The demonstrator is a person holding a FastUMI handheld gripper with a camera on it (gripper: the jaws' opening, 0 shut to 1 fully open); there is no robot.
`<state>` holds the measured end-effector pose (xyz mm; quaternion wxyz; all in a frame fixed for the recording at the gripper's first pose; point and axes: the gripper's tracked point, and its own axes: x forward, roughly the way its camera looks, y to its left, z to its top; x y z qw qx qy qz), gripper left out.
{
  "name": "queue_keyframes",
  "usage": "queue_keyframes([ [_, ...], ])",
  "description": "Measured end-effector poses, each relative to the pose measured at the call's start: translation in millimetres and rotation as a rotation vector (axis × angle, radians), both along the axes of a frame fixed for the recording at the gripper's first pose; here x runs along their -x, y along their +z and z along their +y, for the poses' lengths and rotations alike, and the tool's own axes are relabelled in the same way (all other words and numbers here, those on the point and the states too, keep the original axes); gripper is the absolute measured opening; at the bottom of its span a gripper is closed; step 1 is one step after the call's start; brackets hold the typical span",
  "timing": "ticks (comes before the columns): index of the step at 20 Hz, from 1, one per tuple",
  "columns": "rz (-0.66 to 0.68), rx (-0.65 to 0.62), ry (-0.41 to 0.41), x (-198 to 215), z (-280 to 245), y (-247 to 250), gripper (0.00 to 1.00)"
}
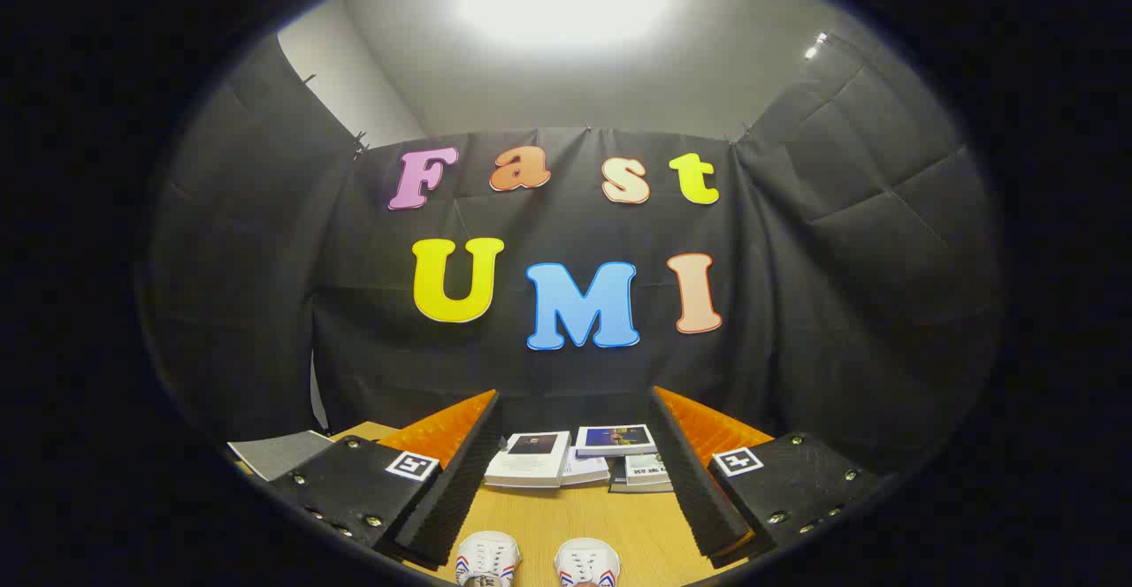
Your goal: Open the storage box then place both shoes into the box .Put the left shoe in first, then the right shoe, with the right side of both shoes facing outward in a uniform manner.
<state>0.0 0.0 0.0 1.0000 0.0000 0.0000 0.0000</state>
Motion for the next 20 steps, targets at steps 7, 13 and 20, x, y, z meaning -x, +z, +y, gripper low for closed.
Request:
queue_keyframes([
  [7,0.013,-0.005,0.023,5.9,11.4,-2.8,0.97],
  [13,0.04,-0.03,0.034,6.2,20.6,-11.5,0.97],
  [20,0.106,-0.197,0.094,10.9,46.0,-32.2,0.97],
])
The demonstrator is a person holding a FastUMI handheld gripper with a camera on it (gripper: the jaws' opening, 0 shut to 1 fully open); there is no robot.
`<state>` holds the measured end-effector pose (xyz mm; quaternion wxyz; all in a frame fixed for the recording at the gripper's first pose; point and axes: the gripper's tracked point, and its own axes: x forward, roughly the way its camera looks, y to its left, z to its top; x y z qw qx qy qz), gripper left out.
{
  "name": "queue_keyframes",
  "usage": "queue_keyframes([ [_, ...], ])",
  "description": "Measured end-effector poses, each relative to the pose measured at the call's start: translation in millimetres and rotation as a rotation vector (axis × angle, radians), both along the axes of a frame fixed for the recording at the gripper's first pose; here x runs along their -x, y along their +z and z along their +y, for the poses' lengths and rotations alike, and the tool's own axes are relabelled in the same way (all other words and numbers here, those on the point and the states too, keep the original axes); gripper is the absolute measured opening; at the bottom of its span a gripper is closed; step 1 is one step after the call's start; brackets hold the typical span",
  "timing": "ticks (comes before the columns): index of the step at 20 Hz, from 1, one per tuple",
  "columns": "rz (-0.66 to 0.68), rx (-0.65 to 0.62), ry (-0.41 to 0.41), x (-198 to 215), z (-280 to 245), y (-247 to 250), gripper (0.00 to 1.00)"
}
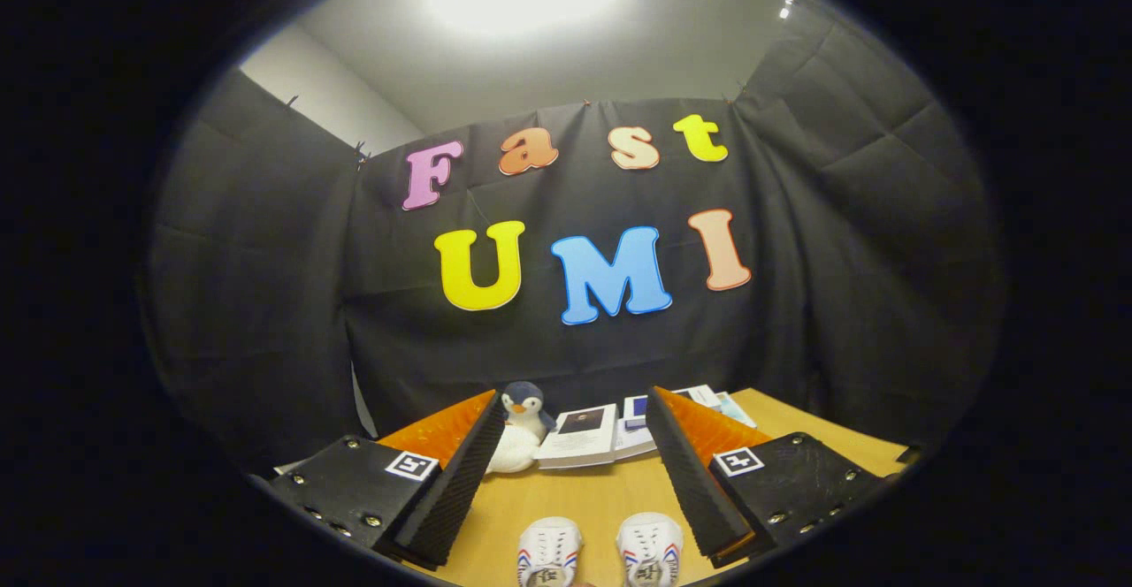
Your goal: Open the storage box then place both shoes into the box .Put the left shoe in first, then the right shoe, with the right side of both shoes facing outward in a uniform manner.
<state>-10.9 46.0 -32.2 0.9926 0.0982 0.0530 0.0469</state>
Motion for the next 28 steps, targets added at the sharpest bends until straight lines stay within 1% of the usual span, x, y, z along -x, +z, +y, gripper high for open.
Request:
queue_keyframes([
  [3,0.056,-0.101,0.041,3.2,17.9,-14.1,0.97],
  [9,0.16,-0.265,0.131,13.0,61.1,-41.9,0.98],
  [12,0.244,-0.361,0.186,20.5,88.5,-63.3,0.98],
  [16,0.348,-0.432,0.244,29.9,123.7,-89.0,0.98],
  [19,0.426,-0.509,0.289,34.7,148.5,-105.7,0.98],
  [21,0.481,-0.582,0.307,35.9,162.7,-117.4,0.98],
  [28,0.653,-0.771,0.317,42.9,203.6,-161.2,0.98],
])
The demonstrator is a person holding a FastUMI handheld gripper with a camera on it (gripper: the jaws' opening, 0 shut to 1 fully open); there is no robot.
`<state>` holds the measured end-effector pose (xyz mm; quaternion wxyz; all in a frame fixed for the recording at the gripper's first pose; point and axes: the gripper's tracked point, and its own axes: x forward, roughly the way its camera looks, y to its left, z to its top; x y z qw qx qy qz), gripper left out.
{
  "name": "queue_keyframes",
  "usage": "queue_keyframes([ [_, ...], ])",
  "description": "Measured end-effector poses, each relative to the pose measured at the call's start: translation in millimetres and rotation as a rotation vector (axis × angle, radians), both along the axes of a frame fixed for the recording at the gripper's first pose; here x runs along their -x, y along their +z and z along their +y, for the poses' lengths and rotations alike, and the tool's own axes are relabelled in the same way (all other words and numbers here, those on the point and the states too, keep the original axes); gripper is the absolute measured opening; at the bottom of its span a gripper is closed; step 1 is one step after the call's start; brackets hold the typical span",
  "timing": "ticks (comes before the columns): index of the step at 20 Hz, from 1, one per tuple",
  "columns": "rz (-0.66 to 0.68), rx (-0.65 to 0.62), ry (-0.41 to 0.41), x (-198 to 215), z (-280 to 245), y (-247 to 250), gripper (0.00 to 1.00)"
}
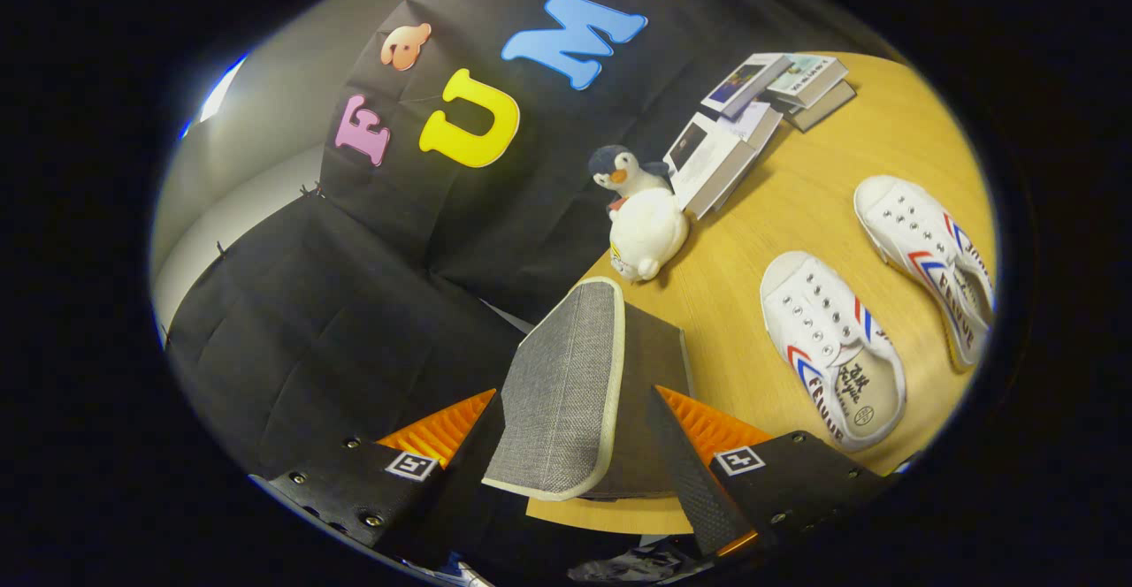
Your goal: Open the storage box then place both shoes into the box .Put the left shoe in first, then the right shoe, with the right side of both shoes facing outward in a uniform manner.
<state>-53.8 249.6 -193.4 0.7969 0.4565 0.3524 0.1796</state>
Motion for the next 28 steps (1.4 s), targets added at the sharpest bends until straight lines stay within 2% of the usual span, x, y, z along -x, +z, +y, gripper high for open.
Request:
queue_keyframes([
  [1,0.033,-0.03,0.008,0.9,4.7,-5.3,0.95],
  [5,0.107,-0.108,0.04,4.7,23.9,-15.5,0.94],
  [6,0.125,-0.103,0.031,4.2,25.6,-20.9,0.84],
  [8,0.154,-0.122,0.049,4.9,31.9,-24.3,0.52],
  [11,0.175,-0.151,0.108,10.2,41.7,-23.3,0.52],
  [12,0.168,-0.132,0.098,5.6,41.3,-29.1,0.52],
  [13,0.169,-0.147,0.076,-0.2,37.6,-28.7,0.31],
  [14,0.173,-0.149,0.099,6.6,40.0,-23.5,0.1],
  [17,0.13,-0.082,0.144,11.0,36.0,-14.3,0.1],
  [18,0.114,-0.075,0.134,3.3,39.5,-10.2,0.0],
  [25,0.029,-0.088,0.196,-9.7,50.6,54.3,0.0],
  [28,-0.023,-0.021,0.229,-14.3,65.2,75.9,0.0],
])
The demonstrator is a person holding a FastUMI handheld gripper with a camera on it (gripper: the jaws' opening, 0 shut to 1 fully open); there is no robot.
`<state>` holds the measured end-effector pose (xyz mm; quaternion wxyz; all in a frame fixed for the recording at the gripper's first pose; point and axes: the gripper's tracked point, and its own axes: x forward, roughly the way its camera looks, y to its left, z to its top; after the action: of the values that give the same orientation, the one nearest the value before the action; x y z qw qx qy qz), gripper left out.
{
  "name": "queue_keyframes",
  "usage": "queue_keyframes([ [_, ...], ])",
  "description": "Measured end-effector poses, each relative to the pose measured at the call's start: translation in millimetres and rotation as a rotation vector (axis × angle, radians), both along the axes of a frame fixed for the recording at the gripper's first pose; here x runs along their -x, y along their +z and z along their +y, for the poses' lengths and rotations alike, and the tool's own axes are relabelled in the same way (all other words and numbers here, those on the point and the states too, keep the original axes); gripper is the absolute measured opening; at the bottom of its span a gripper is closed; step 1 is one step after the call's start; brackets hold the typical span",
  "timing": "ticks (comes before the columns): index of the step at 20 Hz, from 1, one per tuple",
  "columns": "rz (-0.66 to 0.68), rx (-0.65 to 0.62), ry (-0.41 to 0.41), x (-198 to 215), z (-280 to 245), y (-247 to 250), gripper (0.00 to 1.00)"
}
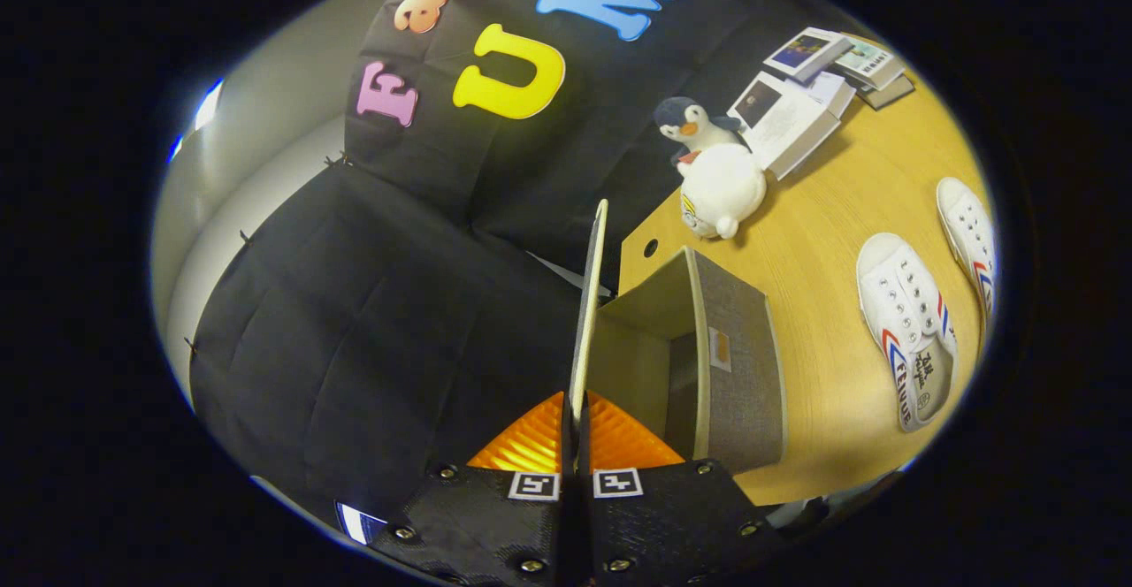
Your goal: Open the storage box then place both shoes into the box .Put the left shoe in first, then the right shoe, with the right side of both shoes facing outward in a uniform manner.
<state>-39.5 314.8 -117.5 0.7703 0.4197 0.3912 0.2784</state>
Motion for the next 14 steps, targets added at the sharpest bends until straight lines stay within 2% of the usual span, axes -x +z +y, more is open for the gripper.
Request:
queue_keyframes([
  [6,-0.111,0.055,0.072,-4.1,50.7,39.5,0.0],
  [14,-0.229,0.149,0.185,4.6,134.4,57.7,0.01],
])
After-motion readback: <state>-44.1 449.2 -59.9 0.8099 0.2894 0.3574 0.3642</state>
